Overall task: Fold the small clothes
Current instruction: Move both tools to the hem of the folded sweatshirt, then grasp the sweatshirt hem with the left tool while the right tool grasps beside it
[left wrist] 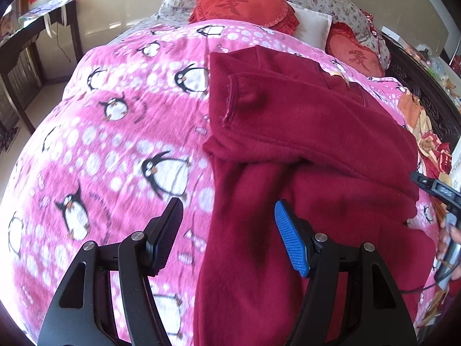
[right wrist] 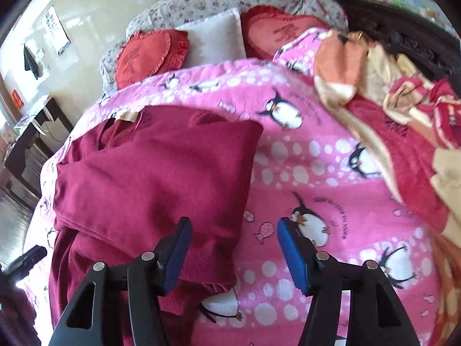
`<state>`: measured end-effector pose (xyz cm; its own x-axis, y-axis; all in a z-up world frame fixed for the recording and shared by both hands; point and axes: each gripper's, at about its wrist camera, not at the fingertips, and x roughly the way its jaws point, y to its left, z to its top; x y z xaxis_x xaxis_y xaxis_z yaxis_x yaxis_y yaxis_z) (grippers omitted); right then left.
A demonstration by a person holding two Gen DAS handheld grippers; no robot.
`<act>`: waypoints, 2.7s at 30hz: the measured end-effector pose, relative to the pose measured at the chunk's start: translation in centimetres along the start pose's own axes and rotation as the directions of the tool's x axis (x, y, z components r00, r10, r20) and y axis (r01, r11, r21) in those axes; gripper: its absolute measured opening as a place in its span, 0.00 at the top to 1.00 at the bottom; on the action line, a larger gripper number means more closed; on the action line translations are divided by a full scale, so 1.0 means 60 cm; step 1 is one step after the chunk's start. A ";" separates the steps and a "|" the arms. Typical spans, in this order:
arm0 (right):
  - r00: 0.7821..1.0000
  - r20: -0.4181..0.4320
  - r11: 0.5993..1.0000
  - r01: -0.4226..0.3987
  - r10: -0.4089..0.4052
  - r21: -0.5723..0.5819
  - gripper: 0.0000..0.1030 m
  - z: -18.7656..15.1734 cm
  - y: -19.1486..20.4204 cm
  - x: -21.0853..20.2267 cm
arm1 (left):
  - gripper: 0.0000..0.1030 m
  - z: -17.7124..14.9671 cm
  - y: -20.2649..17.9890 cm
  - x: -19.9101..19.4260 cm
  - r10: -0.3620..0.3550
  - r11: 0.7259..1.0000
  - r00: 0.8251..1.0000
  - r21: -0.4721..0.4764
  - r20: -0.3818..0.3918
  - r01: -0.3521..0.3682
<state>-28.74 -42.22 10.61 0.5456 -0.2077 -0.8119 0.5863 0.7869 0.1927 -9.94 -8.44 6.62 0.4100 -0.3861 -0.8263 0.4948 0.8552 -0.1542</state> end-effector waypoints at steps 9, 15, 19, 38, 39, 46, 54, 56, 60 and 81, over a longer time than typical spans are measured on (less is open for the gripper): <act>0.999 0.027 0.999 0.045 -0.044 -0.020 0.42 -0.012 0.009 -0.040 | 0.35 -0.047 0.012 -0.041 0.000 1.000 1.000 0.013 -0.013 0.000; 0.998 0.015 0.996 -0.064 0.065 -0.058 0.42 -0.062 0.002 -0.136 | 0.35 -0.085 0.025 -0.064 -0.066 0.998 0.996 0.000 -0.051 0.066; 0.995 -0.007 0.991 -0.101 0.100 -0.087 0.40 -0.114 -0.002 -0.195 | 0.35 -0.119 0.040 -0.087 -0.116 0.993 0.989 -0.027 -0.090 0.114; 0.965 -0.145 0.975 -0.221 0.219 0.003 0.35 -0.331 -0.037 -0.206 | 0.35 -0.256 0.041 -0.101 -0.192 0.978 0.960 -0.125 -0.205 0.169; 0.963 -0.142 0.973 -0.232 0.230 0.004 0.35 -0.334 -0.037 -0.201 | 0.35 -0.256 0.041 -0.100 -0.195 0.977 0.959 -0.127 -0.205 0.171; 0.948 -0.142 0.958 -0.283 0.285 0.036 0.35 -0.340 -0.029 -0.173 | 0.22 -0.254 0.027 -0.092 -0.218 0.972 0.953 -0.130 -0.210 0.193; 0.932 -0.109 0.938 -0.340 0.345 0.068 0.41 -0.337 -0.027 -0.146 | 0.30 -0.253 0.023 -0.089 -0.227 0.973 0.947 -0.100 -0.225 0.210; 0.932 -0.111 0.938 -0.341 0.346 0.063 0.57 -0.336 -0.024 -0.143 | 0.71 -0.254 0.028 -0.087 -0.257 0.965 0.938 -0.120 -0.232 0.234; 0.933 -0.106 0.938 -0.345 0.345 0.024 0.93 -0.329 -0.016 -0.152 | 0.89 -0.248 0.050 -0.076 -0.355 0.931 0.895 -0.189 -0.272 0.312; 0.794 -0.173 0.813 -0.567 0.583 0.134 0.93 -0.357 0.018 -0.212 | 0.94 -0.230 0.138 -0.147 -0.356 0.932 0.900 -0.171 -0.252 0.321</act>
<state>-47.85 -26.27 9.32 0.6714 0.3938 -0.6278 0.2473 0.6795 0.6907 -20.05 6.83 5.16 -0.0009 -0.5648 -0.8252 0.4612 0.7320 -0.5015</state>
